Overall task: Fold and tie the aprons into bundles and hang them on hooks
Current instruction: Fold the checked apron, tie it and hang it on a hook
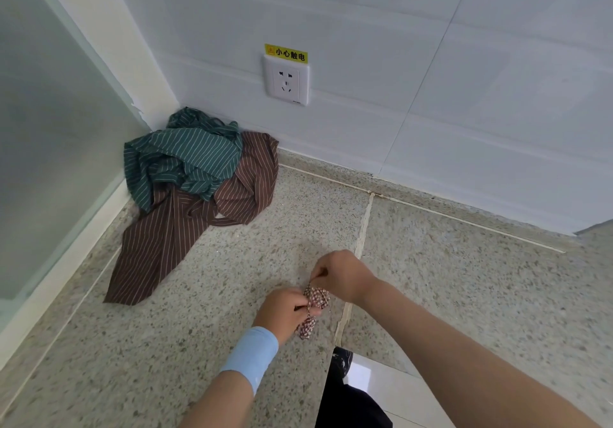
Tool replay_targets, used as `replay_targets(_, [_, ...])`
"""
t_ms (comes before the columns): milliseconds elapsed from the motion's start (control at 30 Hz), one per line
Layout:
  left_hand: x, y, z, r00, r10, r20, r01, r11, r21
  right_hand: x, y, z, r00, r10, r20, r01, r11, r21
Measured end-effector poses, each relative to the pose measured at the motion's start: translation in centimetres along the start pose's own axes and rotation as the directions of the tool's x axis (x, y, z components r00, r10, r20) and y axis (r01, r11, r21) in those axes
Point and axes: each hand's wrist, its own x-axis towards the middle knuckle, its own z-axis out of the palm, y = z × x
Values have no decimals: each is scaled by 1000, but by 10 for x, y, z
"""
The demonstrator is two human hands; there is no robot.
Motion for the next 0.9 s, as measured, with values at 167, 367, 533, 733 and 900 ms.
replay_targets(167, [-17, -3, 16, 936, -303, -176, 205, 880, -428, -32, 20, 39, 987, 136, 82, -151, 966, 211])
replay_targets(367, [-11, 5, 24, 936, -332, -120, 260, 878, -401, -49, 16, 63, 982, 140, -125, -98, 952, 292])
replay_targets(533, [-4, 7, 6, 958, -283, 49, 288, 946, -148, -41, 15, 66, 972, 88, -216, -33, 969, 245])
replay_targets(733, [-7, 1, -11, 849, -354, 393, 526, 644, -556, -34, 14, 56, 986, 151, -72, -94, 854, 512])
replay_targets(900, [-17, 1, -7, 843, -368, 393, 515, 340, -787, -35, 13, 53, 988, 124, -87, -56, 833, 551])
